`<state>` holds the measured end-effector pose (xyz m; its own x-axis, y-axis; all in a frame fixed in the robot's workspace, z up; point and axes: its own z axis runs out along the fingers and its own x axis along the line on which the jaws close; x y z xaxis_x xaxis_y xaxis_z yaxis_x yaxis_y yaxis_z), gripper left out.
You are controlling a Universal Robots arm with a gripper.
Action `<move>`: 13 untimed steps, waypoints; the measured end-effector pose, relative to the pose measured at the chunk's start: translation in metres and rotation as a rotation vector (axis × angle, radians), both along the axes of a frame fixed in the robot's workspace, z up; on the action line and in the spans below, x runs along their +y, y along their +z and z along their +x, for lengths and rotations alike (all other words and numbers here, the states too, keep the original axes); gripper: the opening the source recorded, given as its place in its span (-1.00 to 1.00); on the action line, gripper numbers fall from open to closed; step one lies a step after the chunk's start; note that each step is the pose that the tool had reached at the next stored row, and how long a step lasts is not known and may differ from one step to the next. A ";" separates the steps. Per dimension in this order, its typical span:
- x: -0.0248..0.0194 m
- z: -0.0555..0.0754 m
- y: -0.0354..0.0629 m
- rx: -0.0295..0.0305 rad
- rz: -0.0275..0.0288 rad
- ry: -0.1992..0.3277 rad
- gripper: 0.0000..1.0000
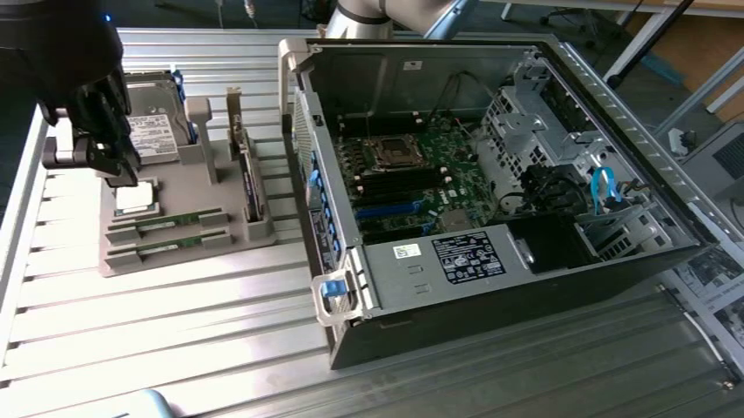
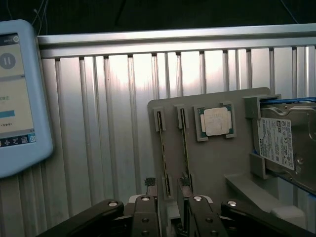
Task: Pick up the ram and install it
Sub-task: 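Pick up the ram and move it above insertion slot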
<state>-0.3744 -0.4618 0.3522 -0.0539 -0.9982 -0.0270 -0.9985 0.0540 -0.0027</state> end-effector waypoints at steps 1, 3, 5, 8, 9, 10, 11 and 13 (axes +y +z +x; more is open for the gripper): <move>0.0000 0.000 -0.0003 0.0000 0.0000 0.000 -0.40; 0.0000 0.000 -0.0010 0.0000 -0.0001 0.001 -0.40; 0.0000 0.000 -0.0016 0.0001 -0.0001 0.001 -0.40; 0.0000 0.000 -0.0025 0.0000 0.0000 0.001 -0.40; 0.0000 0.000 -0.0028 0.0000 0.0000 0.001 -0.40; 0.0000 0.000 -0.0030 0.0000 0.0000 0.002 -0.40; 0.0000 0.000 -0.0032 0.0000 0.0000 0.002 -0.40; 0.0000 0.000 -0.0037 0.0000 0.0000 0.002 -0.40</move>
